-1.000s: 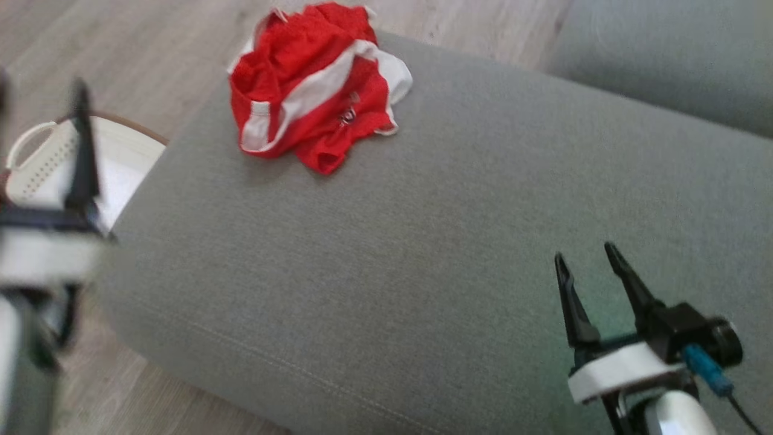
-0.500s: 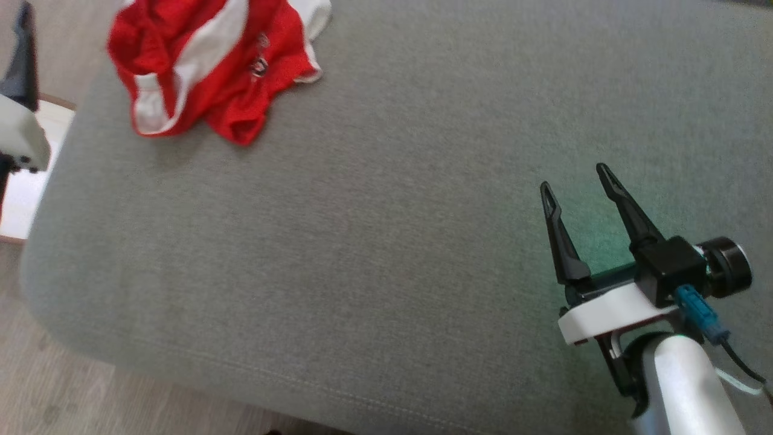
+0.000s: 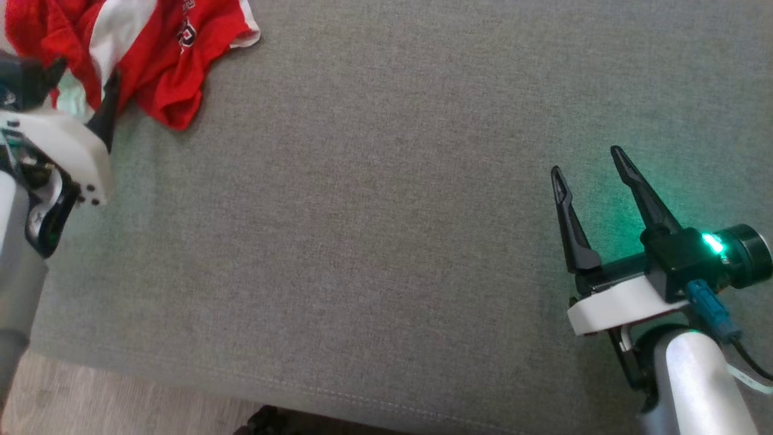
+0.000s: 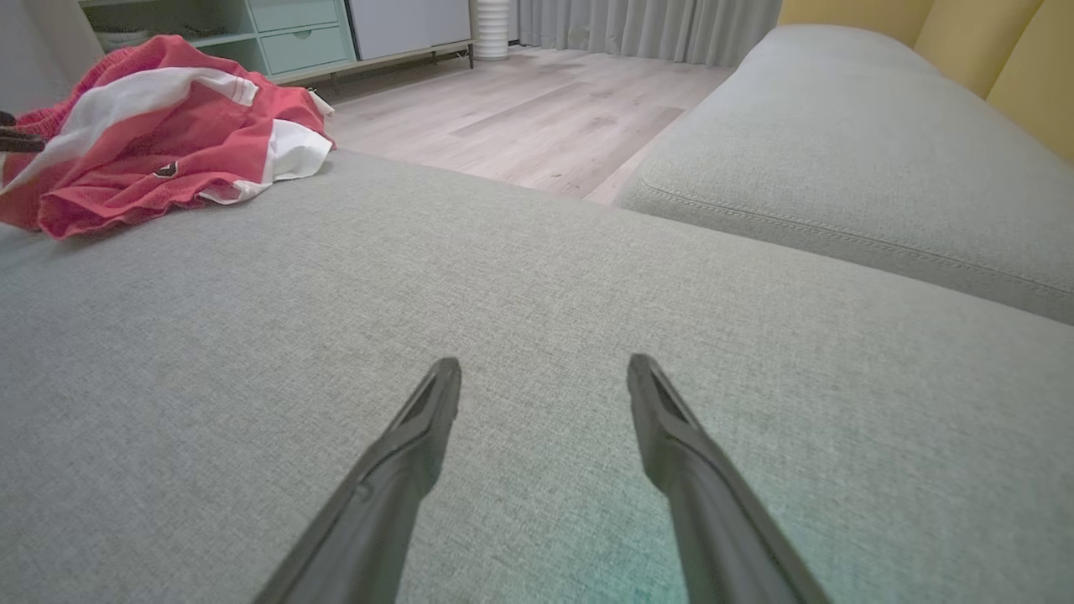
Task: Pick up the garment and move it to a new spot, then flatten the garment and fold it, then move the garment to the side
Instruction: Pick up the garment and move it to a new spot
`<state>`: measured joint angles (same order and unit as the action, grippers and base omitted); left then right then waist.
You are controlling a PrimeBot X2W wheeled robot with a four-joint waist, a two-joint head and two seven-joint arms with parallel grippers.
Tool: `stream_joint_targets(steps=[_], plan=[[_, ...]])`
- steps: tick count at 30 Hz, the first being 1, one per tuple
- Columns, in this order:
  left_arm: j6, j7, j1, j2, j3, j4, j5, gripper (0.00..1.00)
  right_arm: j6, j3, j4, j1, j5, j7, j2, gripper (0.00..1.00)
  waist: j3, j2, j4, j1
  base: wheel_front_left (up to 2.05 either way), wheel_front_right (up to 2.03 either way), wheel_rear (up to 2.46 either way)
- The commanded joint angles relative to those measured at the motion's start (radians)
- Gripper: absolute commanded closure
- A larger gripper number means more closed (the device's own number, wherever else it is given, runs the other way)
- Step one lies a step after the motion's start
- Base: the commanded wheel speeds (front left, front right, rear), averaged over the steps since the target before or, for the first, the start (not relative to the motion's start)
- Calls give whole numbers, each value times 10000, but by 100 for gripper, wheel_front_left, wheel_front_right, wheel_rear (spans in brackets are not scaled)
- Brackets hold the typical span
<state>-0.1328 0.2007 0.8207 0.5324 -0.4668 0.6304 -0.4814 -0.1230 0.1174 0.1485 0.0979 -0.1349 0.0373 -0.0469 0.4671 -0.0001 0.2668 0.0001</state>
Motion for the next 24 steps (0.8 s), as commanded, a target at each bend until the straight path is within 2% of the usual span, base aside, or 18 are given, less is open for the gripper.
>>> stream_joint_targets(steps=[1,6,7,8,9,11,18,24], plan=[[24,53,508,828,288,4,-76,0,-77,234,407,135,-73,43,-33,0,95,1,13,-1,0,0,0],[23,464,548,864,-200,807,-284,0,-77,260,495,120,-125,81,-33,0,214,1,13,-1,0,0,0],[23,548,532,860,-322,898,-374,4,-77,271,508,121,-127,88,-33,0,229,1,8,-1,0,0,0],[23,586,529,862,-419,968,-464,36,-77,279,517,121,-129,99,-33,0,245,1,5,-1,0,0,0],[22,561,539,865,-478,1028,-546,60,-77,285,521,124,-132,111,-33,0,260,1,3,-1,0,0,0],[22,445,547,859,-568,1143,-695,100,-77,287,509,128,-136,114,-33,0,262,1,0,-1,0,0,0],[22,-228,739,1009,-705,1375,-1022,100,-77,237,261,182,2,-50,-33,0,-123,1,-9,-1,0,0,0],[22,-388,1129,1378,-713,1063,-1396,100,-77,279,-325,165,513,-489,-33,0,-1078,1,-113,-1,0,0,0]])
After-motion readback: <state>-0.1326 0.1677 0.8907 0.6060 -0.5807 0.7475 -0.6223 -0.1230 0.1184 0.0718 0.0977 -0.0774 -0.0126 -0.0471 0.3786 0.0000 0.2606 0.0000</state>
